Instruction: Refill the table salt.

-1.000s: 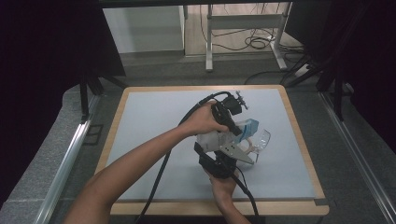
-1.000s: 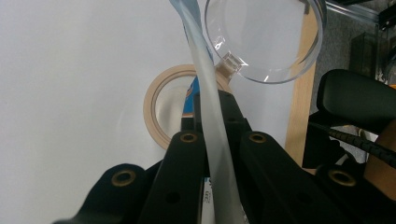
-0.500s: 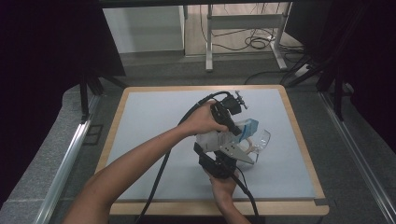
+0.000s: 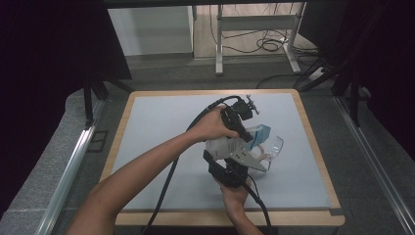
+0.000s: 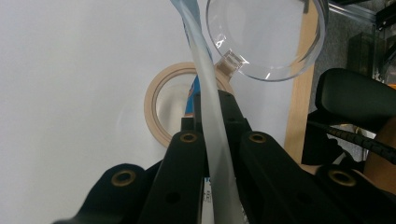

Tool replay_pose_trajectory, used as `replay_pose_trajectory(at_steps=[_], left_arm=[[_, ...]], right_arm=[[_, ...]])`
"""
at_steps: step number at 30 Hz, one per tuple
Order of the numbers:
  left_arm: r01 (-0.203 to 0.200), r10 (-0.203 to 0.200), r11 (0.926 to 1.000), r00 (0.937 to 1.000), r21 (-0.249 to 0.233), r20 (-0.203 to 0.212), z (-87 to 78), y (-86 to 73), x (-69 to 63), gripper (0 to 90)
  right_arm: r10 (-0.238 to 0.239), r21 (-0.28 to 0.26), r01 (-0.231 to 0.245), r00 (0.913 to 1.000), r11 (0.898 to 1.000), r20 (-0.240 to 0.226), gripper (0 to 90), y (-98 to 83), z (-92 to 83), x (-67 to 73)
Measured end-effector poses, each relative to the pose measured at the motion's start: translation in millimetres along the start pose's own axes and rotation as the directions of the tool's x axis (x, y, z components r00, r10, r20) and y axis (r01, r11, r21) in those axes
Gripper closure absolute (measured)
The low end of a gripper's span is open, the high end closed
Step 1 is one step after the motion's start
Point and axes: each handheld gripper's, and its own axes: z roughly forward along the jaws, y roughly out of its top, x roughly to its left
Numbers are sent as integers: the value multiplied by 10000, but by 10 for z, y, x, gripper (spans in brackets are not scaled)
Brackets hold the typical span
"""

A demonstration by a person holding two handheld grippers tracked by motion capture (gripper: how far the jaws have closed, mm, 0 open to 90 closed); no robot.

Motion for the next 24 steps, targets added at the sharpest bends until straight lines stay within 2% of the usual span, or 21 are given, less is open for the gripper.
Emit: replay_pose_trajectory(at_steps=[24], left_arm=[[73,-73,10000,9999,31,74,22,11,23,899]], right_arm=[[87,31,-87,10000,10000,-43,562,21,-16,-3]])
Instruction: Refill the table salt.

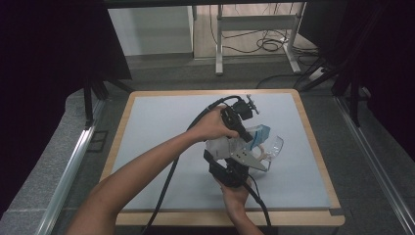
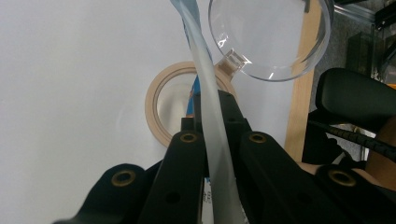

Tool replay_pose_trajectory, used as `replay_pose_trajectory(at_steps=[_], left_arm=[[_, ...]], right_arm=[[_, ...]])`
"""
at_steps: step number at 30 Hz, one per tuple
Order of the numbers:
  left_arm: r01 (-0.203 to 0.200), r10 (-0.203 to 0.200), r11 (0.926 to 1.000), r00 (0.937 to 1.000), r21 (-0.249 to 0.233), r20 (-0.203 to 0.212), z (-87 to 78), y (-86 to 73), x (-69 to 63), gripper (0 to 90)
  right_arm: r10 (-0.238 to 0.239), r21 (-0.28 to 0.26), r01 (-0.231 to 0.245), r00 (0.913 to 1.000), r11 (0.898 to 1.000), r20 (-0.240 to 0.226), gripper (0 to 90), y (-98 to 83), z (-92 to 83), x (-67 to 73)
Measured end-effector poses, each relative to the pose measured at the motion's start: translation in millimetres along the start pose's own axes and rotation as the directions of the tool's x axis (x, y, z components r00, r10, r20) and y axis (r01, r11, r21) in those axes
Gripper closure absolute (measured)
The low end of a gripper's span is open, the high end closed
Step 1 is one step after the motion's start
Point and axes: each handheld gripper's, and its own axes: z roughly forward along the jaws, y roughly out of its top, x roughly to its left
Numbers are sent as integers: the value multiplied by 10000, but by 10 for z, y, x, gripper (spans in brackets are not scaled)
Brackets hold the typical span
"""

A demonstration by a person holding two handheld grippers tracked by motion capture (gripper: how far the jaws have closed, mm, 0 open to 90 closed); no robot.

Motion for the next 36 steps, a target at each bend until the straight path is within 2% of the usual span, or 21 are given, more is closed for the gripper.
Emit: replay_pose_trajectory(at_steps=[36], left_arm=[[-20,20,10000,10000,59,-12,-1,17,-20,898]], right_arm=[[-40,-144,40,10000,9999,-14,572,25,-10,-6]])
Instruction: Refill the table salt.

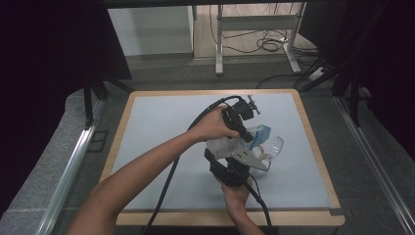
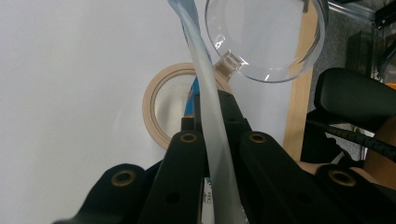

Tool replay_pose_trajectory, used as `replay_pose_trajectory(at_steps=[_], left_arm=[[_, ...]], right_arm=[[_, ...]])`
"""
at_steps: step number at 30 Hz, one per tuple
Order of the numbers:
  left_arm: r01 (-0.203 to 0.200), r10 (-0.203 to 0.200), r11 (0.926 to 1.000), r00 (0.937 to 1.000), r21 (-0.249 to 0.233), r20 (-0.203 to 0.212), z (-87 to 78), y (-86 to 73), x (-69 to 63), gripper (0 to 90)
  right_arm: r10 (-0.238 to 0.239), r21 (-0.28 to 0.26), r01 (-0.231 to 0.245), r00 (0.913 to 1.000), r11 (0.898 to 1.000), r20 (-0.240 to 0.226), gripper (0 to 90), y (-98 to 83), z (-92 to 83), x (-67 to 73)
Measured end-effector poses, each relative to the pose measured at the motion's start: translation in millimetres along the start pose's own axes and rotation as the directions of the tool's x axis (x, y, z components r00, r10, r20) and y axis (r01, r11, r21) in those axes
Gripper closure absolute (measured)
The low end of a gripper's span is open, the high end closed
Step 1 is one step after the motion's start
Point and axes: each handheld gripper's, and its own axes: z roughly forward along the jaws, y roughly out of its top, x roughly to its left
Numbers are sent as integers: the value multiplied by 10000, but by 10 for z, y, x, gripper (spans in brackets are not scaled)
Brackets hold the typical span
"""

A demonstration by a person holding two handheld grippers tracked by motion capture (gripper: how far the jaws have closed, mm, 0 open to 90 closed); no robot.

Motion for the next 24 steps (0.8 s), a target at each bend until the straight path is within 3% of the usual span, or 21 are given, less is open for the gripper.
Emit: replay_pose_trajectory(at_steps=[24], left_arm=[[-18,18,10000,10000,-20,34,19,8,-11,899]], right_arm=[[-42,-124,42,10000,9999,14,572,26,-9,-13]])
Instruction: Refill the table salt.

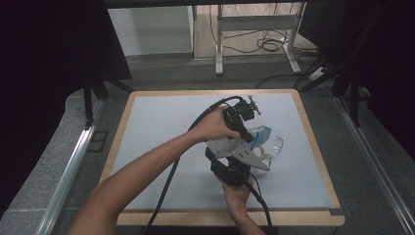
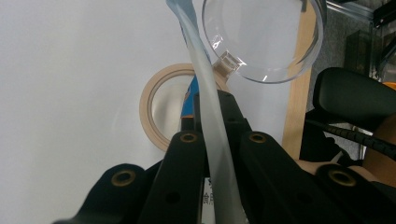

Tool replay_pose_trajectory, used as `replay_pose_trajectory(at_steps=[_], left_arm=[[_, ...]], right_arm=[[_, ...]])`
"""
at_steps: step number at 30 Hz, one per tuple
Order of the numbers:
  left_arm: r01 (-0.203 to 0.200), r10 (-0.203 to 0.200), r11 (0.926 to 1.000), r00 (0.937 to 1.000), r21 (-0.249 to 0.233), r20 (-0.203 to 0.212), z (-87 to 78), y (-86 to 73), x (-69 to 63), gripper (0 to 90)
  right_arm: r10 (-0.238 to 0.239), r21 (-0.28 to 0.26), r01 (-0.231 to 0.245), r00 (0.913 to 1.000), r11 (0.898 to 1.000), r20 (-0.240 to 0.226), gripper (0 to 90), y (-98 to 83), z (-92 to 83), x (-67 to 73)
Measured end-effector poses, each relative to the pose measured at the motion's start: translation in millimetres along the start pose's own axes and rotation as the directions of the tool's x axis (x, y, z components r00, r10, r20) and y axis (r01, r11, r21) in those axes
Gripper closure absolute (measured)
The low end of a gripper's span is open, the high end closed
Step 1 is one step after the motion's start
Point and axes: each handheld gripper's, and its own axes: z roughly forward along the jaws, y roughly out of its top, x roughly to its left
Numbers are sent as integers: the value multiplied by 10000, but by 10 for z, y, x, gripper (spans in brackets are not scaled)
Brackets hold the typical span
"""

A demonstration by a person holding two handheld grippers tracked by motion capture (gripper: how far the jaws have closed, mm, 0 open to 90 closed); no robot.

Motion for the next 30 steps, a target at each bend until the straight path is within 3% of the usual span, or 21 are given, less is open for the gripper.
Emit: replay_pose_trajectory(at_steps=[30], left_arm=[[28,-28,10000,10000,-11,14,-5,6,-3,898]], right_arm=[[-19,-100,19,10000,9999,-52,571,12,5,-6]])
